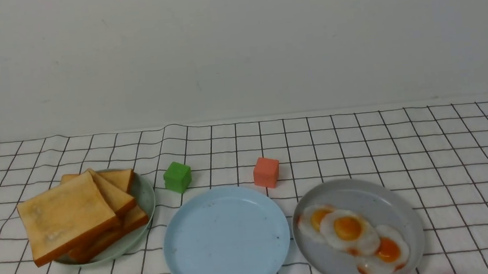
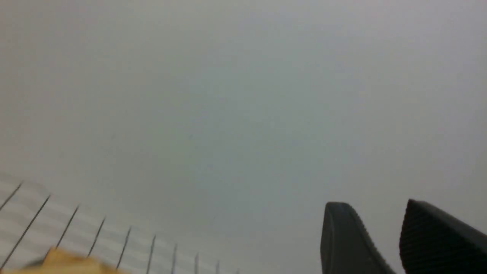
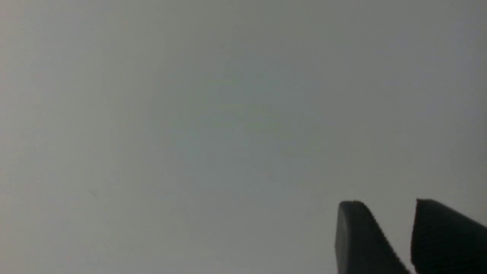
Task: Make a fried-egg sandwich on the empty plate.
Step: Use the left arm to grab a slice of bread
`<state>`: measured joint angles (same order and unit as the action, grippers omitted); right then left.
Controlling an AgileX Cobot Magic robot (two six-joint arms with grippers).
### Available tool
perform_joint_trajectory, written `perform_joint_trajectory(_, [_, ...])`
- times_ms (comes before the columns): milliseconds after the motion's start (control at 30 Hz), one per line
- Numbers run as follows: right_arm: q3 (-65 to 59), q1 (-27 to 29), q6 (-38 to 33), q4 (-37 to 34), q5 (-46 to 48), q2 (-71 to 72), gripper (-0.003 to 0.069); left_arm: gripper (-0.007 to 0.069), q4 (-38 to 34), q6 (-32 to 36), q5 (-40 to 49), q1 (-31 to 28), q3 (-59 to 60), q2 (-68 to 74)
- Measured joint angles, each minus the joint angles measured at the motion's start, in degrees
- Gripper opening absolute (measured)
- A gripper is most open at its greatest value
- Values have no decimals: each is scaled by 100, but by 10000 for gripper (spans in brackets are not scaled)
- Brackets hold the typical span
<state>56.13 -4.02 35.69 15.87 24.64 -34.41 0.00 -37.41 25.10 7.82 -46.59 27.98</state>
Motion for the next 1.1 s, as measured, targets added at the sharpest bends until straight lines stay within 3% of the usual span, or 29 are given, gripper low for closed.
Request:
perform_joint_trajectory(133, [-14, 0, -473, 62, 785, -737, 238, 238, 73, 1, 908, 0, -150, 1038])
perform_joint_trajectory(367, [-293, -94, -702, -376, 927, -1535, 239, 238, 369, 17, 1609, 0, -139, 2843])
perform_joint_trajectory(500, [-396, -513, -1105, -1231, 1173, -1908, 239, 238, 193, 55, 1720, 0, -139, 3709])
perform_joint_trajectory(600, [-409, -1153, -2412, -2278, 1738, -2380, 239, 238, 114, 230, 1741, -86, -194, 4129])
perform_joint_trajectory(700, [-415, -1560, -3218, -2790, 1964, -2706, 243, 238, -249, 632, 1748, -619, -332, 4217])
perform_joint_trajectory(767, [-415, -1667, -3367, -2897, 2004, -2801, 245, 238, -447, 819, 1761, -994, -357, 4225])
perform_joint_trajectory(800, [-415, -1771, -3508, -3006, 2024, -2892, 246, 238, -905, 1258, 1767, -1459, -374, 4244])
perform_joint_trajectory(933, [-415, -1861, -3569, -3058, 2023, -2947, 248, 238, -1843, 2206, 1795, -2233, -374, 4388])
perform_joint_trajectory(967, [-415, -1880, -3601, -3058, 2023, -2947, 248, 239, -2344, 2708, 1800, -2541, -374, 4552])
perform_joint_trajectory(1100, [-415, -1880, -3607, -3052, 2023, -2947, 248, 265, -3182, 3530, 1782, -3021, -374, 5095])
